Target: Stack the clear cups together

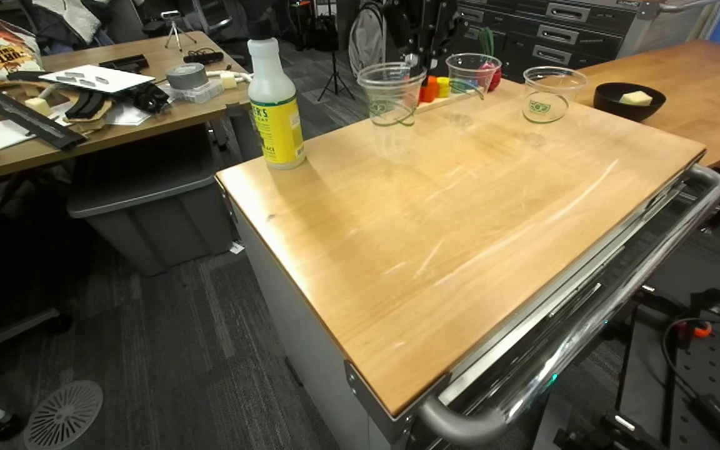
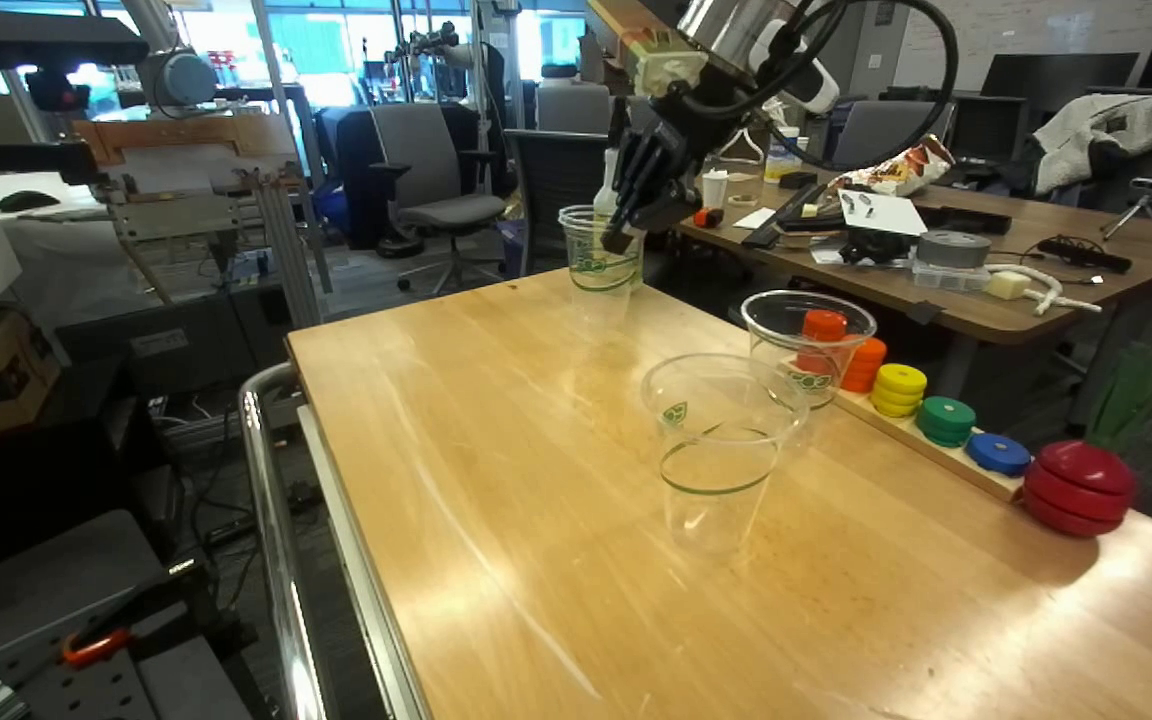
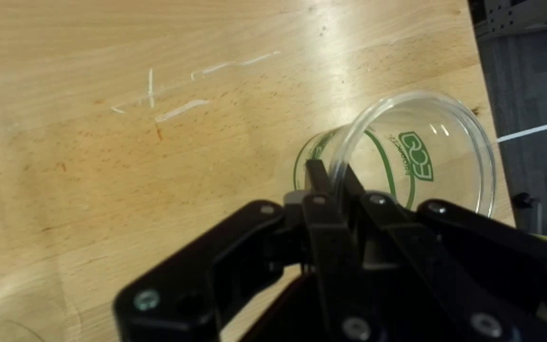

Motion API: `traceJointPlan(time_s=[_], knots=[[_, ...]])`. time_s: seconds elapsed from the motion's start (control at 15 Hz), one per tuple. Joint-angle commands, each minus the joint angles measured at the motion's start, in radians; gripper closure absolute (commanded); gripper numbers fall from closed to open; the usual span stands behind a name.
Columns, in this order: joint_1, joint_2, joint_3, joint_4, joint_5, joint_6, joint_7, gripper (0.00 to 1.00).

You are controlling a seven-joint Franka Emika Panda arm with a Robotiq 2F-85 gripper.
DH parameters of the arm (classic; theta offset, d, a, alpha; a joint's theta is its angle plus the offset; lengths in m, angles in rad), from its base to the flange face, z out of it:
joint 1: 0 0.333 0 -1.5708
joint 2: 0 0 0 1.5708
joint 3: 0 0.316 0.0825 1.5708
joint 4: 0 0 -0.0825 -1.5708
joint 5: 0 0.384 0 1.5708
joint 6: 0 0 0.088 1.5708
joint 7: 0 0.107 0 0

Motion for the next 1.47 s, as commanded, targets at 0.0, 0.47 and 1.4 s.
traceJointPlan(time_s=[0.0, 0.47, 1.4], knots=[[-0.064, -0.184, -0.025, -0.143, 0.135, -0.014, -0.045, 0.98], [-0.125, -0.406, -0.16, -0.285, 0.181, 0.032, -0.034, 0.98], [-0.129, -0.281, -0.215, -0.158, 0.06, 0.117, 0.092, 0.98]])
